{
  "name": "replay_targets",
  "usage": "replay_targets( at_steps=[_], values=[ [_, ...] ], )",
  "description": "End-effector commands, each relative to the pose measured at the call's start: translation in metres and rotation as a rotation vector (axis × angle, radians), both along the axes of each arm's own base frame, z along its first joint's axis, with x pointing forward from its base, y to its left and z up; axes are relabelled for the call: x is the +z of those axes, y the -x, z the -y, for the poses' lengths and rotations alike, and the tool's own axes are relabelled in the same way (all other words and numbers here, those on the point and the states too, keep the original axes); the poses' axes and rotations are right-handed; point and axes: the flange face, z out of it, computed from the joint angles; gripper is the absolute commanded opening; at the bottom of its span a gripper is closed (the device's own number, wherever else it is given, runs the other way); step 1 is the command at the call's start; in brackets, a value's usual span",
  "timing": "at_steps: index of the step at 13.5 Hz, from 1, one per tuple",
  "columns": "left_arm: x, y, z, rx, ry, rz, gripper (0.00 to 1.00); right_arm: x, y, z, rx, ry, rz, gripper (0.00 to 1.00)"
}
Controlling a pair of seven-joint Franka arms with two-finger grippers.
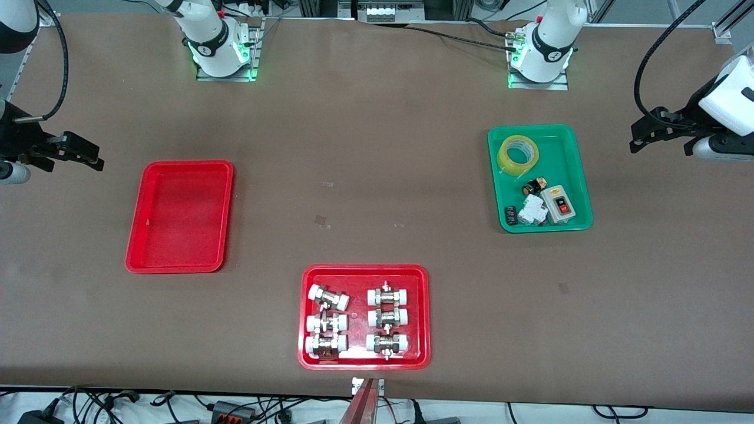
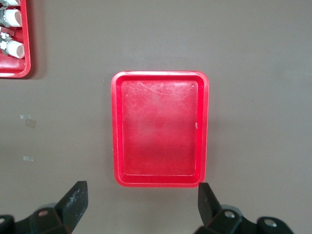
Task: Left arm passes tape to right arm into tray
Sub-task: 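Reach the left gripper down to the yellow tape roll in the green tray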
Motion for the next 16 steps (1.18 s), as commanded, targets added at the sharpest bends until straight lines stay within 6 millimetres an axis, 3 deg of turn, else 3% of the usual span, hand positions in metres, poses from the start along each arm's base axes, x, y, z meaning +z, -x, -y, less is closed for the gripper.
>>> replay_targets(
  at_steps=[1,6,9,12,16],
  values=[
    [0.006,-0.001,-0.001,-0.023,0.014,-0.002,1.00,0.006,0.008,-0.001,0.013,0.009,0.002,1.00],
    [0.002,-0.001,-0.001,-0.023,0.014,-0.017,1.00,0.008,0.008,-0.001,0.012,0.011,0.005,1.00],
    [-0.031,0.006,0.001,-0.028,0.011,-0.188,1.00,0.008,0.008,-0.003,0.016,0.011,0.006,1.00],
    [-0.111,0.022,0.005,-0.012,0.036,-0.423,1.00,0.008,0.010,-0.002,0.019,0.010,-0.008,1.00],
    [-0.227,0.049,0.013,0.073,0.042,-0.474,1.00,0.014,0.003,-0.001,0.025,0.010,0.009,1.00]
  ],
)
